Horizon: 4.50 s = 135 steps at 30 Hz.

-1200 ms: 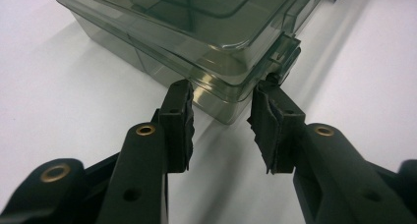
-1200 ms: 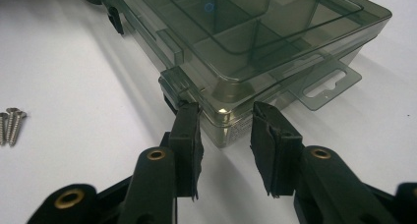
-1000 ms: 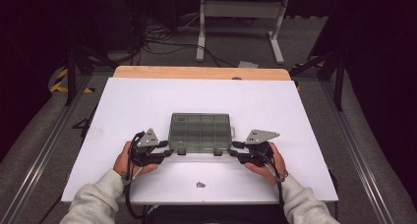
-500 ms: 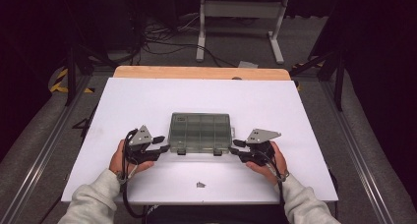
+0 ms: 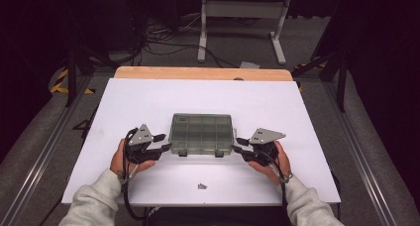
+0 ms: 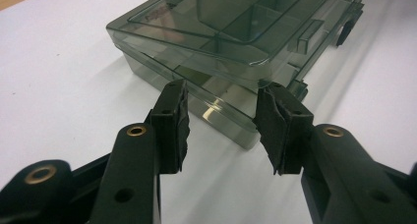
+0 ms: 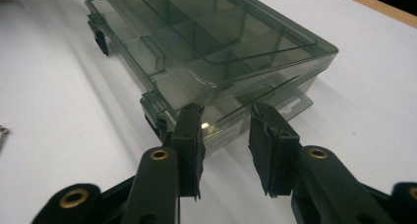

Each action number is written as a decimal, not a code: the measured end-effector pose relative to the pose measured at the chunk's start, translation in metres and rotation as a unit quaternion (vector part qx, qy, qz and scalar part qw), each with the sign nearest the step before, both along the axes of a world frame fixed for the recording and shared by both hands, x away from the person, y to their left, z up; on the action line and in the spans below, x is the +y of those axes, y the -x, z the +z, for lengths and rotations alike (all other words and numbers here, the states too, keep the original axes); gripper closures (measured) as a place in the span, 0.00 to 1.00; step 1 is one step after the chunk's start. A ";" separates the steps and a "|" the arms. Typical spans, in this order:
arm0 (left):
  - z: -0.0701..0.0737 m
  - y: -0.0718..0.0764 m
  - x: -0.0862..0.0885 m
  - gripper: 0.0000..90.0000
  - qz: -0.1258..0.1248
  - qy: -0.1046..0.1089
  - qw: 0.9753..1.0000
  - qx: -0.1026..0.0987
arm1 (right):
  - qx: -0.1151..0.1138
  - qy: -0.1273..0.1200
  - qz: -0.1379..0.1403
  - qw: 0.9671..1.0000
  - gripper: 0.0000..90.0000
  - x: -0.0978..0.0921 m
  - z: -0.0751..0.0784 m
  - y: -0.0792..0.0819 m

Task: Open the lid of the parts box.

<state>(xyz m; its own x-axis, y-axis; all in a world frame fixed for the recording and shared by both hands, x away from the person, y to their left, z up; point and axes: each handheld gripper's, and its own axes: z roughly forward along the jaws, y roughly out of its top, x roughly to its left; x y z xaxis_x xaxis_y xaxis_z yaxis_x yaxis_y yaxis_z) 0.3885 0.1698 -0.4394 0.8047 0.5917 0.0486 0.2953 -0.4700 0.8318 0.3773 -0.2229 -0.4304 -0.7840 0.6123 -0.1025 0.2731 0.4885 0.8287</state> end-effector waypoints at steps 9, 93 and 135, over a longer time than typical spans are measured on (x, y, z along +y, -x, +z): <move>0.006 -0.003 -0.010 0.54 0.012 -0.005 0.999 -0.049 | -0.029 0.004 -0.012 0.999 0.68 0.000 0.007 -0.005; 0.045 -0.065 -0.018 0.91 0.055 0.032 0.990 -0.130 | -0.111 -0.062 -0.057 0.990 0.91 0.008 0.057 -0.056; 0.027 -0.088 -0.026 0.90 0.089 0.034 0.989 -0.110 | -0.087 -0.116 -0.112 0.983 0.92 0.013 0.031 -0.087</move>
